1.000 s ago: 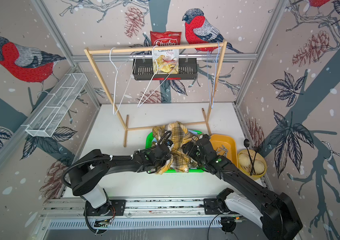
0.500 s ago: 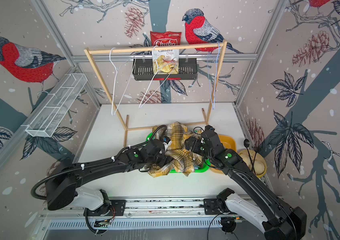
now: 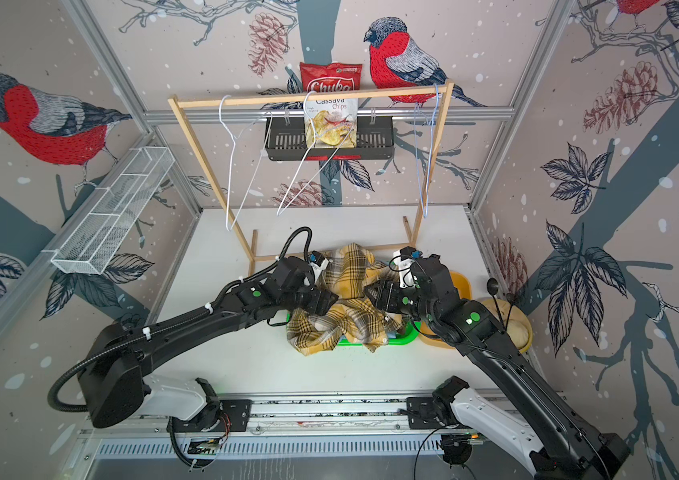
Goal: Remove the clothespins securing long-sleeve shirts to the hanger
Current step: Adjust the long-sleeve shirt at the bin.
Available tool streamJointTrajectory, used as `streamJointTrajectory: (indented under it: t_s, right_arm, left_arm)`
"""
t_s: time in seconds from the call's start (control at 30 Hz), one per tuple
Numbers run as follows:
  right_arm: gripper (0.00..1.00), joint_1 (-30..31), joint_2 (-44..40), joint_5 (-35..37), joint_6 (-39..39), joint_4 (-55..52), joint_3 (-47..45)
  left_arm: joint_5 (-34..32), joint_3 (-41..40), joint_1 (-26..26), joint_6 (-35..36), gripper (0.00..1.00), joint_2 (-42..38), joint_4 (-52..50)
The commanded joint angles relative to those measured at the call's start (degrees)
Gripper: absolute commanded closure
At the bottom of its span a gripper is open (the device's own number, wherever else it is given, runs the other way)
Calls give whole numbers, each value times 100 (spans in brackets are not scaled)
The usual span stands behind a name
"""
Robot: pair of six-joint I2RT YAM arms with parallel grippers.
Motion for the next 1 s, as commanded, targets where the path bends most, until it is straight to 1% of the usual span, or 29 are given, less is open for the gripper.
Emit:
streamJointTrajectory:
  t_s: [0.0, 0.03, 0.13, 0.2, 0.23, 0.3, 0.4, 0.53, 0.63, 0.7, 0.77, 0.93, 0.97]
  right_arm:
    - [37, 134, -33, -358, -150, -326, 63]
    - [37, 194, -45, -394, -177, -328, 47]
    - [37, 396, -40, -496, -187, -133, -19]
    - [37, 561, 88, -712, -183, 66, -88]
    - [39, 668, 152, -750, -185, 183, -143]
    - [48, 917, 315, -715, -179, 347, -273]
    - [52, 1134, 498, -917, -188, 536, -458]
    - [54, 1257, 546, -1055, -159, 730, -705]
    - [53, 1256, 593, -1111, -152, 998, -967]
    - [54, 1217, 774, -1112, -199, 1191, -1121]
    - [56, 1136, 1020, -1189, -276, 1400, -1223]
    - [58, 692, 1872, -1359, -579, 1694, -1238]
    - [60, 577, 2024, -1388, -628, 1791, -1253]
  left_arm:
    - [211, 52, 205, -35, 18, -86, -55]
    - [305, 226, 276, -43, 17, -100, -37]
    - [741, 228, 518, -158, 15, -180, 173]
    - [919, 274, 665, -254, 14, -175, 348]
    - [987, 342, 726, -273, 14, -134, 410]
    - [1159, 571, 849, -312, 13, 16, 513]
    - [1373, 993, 1092, -361, 12, 420, 602]
    - [1609, 1622, 1288, -279, 9, 1160, 575]
    - [1778, 2143, 1335, -122, 9, 1763, 376]
    - [1955, 2478, 1333, -24, 12, 2144, 192]
    - [2052, 2592, 1297, -9, 14, 2347, 148]
    - [2000, 2405, 1221, 97, 24, 2424, 76]
    - [2013, 2337, 1210, 95, 27, 2413, 75]
